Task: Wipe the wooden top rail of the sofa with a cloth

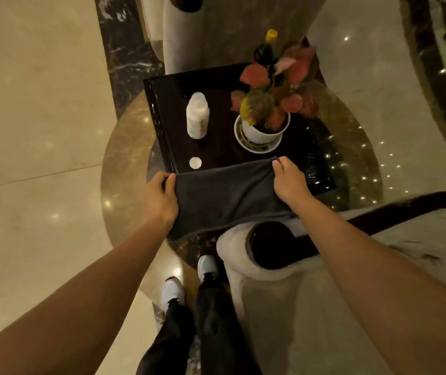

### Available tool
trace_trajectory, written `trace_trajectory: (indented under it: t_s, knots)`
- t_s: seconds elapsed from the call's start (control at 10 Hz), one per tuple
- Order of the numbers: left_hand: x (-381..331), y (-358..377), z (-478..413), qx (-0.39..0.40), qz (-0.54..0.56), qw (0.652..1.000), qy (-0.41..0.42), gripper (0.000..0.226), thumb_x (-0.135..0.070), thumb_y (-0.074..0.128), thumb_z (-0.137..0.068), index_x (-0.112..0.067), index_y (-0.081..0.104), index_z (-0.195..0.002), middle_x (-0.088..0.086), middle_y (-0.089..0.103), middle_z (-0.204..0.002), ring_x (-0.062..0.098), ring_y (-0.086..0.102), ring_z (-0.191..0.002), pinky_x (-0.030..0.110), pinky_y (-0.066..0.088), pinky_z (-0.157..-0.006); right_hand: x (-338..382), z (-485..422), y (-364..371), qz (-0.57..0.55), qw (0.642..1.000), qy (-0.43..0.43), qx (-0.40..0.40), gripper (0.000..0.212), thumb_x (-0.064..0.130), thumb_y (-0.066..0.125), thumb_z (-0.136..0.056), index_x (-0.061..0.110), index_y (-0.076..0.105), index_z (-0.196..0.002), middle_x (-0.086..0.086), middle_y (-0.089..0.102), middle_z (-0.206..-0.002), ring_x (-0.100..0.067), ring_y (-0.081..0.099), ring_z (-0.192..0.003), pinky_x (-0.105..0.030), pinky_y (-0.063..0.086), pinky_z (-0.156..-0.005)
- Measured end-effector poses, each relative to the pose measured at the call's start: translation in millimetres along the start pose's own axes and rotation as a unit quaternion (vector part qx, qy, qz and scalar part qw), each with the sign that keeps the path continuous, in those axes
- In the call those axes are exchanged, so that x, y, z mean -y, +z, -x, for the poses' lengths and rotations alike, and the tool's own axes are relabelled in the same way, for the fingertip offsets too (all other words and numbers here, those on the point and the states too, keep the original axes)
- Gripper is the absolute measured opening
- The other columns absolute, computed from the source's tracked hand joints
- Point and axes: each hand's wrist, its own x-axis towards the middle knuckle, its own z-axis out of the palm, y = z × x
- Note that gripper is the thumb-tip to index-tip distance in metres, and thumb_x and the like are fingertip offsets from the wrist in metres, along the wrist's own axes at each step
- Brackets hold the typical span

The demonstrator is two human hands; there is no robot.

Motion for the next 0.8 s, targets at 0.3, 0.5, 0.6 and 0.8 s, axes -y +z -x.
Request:
trace_trajectory:
  t_s: [0.3,0.5,0.6,0.8]
  knots:
    - [96.2,138.1,-85.5,0.006,-0.036,0.994,-0.105,0.028,-0.037,0.046,-0.103,-0.020,0.068,-0.102,-0.001,0.064,-0.090,0.018,0.058,-0.087,0.032,0.044,-0.080,-90.0,-155.3,96.2,0.064,0.995,0.058,0.053,0.033,0.037,0.028,-0.108,0.011,0.048,-0.106,-0.021,0.059,-0.109,-0.042,0.057,-0.099,-0.041,0.041,-0.077]
    - [103.4,153.8,-101.4,-0.002,-0.063,0.992,-0.110,0.026,-0.042,0.045,-0.102,-0.023,0.062,-0.097,0.000,0.066,-0.090,0.020,0.062,-0.086,0.039,0.053,-0.079,-98.0,-181.2,124.6,0.084,0.988,0.113,0.060,0.041,0.033,0.027,-0.109,0.006,0.045,-0.134,-0.028,0.057,-0.128,-0.047,0.055,-0.116,-0.043,0.042,-0.087]
    - [100.8,145.6,-98.8,0.020,-0.075,0.989,-0.126,0.023,-0.042,0.048,-0.102,-0.022,0.060,-0.102,0.001,0.065,-0.094,0.022,0.063,-0.089,0.037,0.052,-0.077,-86.2,-171.1,121.5,0.109,0.984,0.129,0.053,0.040,0.033,0.030,-0.108,0.010,0.037,-0.140,-0.028,0.056,-0.129,-0.047,0.057,-0.114,-0.045,0.045,-0.085]
    - [78.8,107.3,-86.4,0.128,-0.125,0.966,-0.185,0.050,-0.041,0.062,-0.095,-0.013,0.044,-0.132,0.017,0.055,-0.129,0.037,0.057,-0.116,0.049,0.050,-0.097,-59.0,-127.2,89.2,0.205,0.968,0.127,0.064,0.051,0.035,0.037,-0.102,0.020,0.022,-0.149,-0.020,0.037,-0.150,-0.045,0.048,-0.125,-0.056,0.044,-0.101]
